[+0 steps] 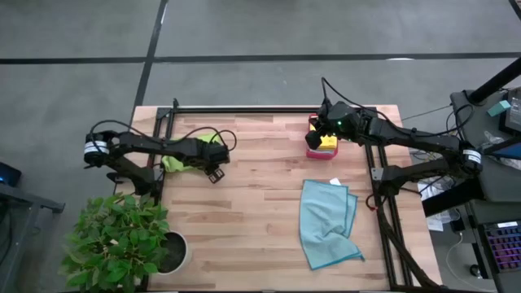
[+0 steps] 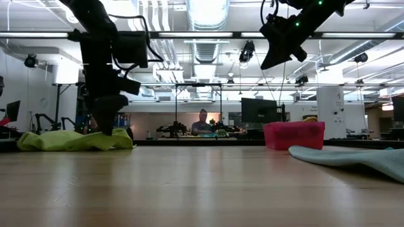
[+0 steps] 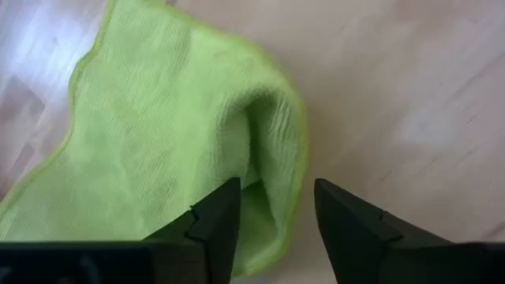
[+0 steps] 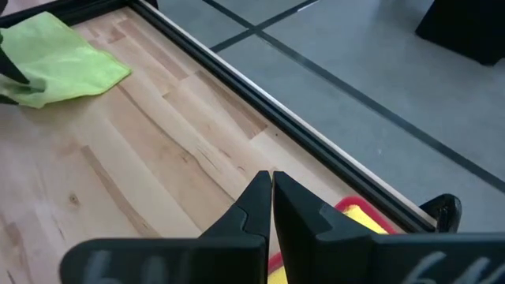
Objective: Fold microfiber towels
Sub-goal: Fold the green microfiber towel
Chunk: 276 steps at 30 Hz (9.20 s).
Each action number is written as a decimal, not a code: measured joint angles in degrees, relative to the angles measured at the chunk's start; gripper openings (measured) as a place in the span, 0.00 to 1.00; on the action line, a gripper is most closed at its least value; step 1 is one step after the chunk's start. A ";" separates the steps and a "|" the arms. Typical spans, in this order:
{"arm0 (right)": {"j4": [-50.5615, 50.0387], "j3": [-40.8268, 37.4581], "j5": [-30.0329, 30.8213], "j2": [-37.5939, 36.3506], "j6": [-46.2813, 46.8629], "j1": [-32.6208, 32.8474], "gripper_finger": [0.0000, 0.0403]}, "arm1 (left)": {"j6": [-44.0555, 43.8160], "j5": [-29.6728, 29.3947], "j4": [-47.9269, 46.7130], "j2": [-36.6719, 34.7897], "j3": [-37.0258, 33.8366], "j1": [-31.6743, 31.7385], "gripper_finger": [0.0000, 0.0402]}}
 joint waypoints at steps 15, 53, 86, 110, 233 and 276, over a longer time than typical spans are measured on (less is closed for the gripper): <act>-0.62 0.00 -0.01 0.00 0.00 0.00 0.02 | 2.26 0.42 2.93 8.53 0.77 -0.11 0.25; 33.12 -9.35 -15.11 21.55 -9.35 19.27 0.37 | 34.47 19.18 22.58 -5.46 5.22 -10.09 0.00; 52.09 -9.25 -17.07 33.92 -25.80 14.60 0.02 | 34.08 22.21 20.61 -5.66 9.41 -10.21 0.00; -11.21 22.64 -6.56 9.20 -32.18 14.57 0.02 | 33.11 23.43 -14.09 -6.24 35.01 -10.16 0.00; -17.93 20.14 -20.90 28.89 -22.01 15.98 0.02 | 9.03 26.58 69.96 14.40 -7.00 -14.77 0.05; -9.76 31.43 7.15 18.97 -44.06 12.93 0.02 | 40.91 -0.11 -18.37 -10.51 42.32 1.05 0.00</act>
